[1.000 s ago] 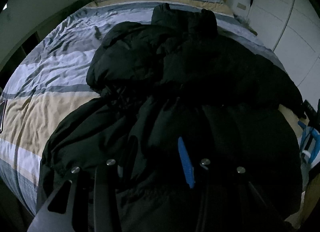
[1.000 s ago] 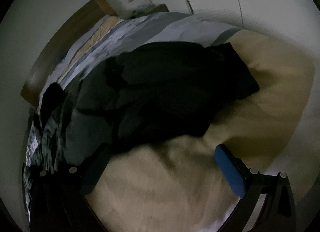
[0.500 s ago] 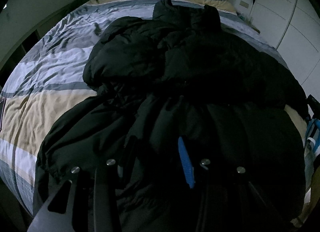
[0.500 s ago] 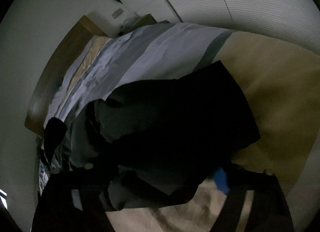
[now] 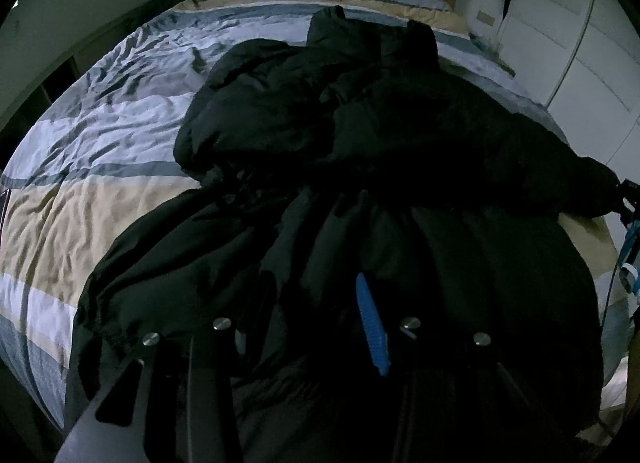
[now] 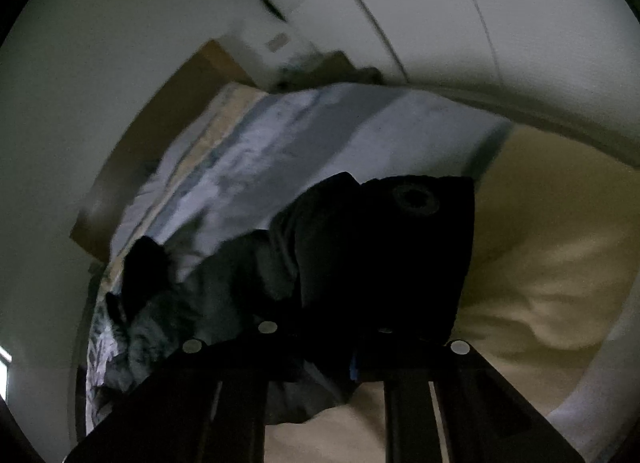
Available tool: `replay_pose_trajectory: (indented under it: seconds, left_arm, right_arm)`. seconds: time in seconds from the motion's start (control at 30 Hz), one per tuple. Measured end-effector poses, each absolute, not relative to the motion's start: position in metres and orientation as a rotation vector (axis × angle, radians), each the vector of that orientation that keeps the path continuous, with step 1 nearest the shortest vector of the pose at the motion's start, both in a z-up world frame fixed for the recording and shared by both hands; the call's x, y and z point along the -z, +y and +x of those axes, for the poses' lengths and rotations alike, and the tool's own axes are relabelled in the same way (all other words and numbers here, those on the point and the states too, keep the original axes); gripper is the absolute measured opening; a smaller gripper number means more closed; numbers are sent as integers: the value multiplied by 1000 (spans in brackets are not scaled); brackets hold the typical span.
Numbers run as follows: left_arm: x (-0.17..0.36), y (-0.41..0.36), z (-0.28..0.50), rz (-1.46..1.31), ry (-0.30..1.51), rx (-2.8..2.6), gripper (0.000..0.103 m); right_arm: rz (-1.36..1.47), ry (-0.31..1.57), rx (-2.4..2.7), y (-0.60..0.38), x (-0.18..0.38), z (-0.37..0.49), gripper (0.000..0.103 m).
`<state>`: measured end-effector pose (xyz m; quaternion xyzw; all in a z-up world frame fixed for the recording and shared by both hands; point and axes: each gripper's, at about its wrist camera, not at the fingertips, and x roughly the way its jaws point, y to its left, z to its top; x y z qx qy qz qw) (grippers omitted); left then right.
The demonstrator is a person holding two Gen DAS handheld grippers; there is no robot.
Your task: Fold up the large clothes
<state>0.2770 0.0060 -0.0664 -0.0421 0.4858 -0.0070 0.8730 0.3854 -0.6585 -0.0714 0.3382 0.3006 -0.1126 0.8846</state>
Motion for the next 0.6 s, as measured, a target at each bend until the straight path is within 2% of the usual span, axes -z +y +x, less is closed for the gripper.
replay_pose_trajectory:
  seconds: [0.4, 0.6]
  left_arm:
    - [36, 45, 251, -192, 928, 9, 40]
    - [32, 69, 235, -240, 906, 11, 40]
  right_arm:
    - [555, 548, -6, -557, -24, 393, 14]
    - [447, 570, -134, -483, -49, 390, 14]
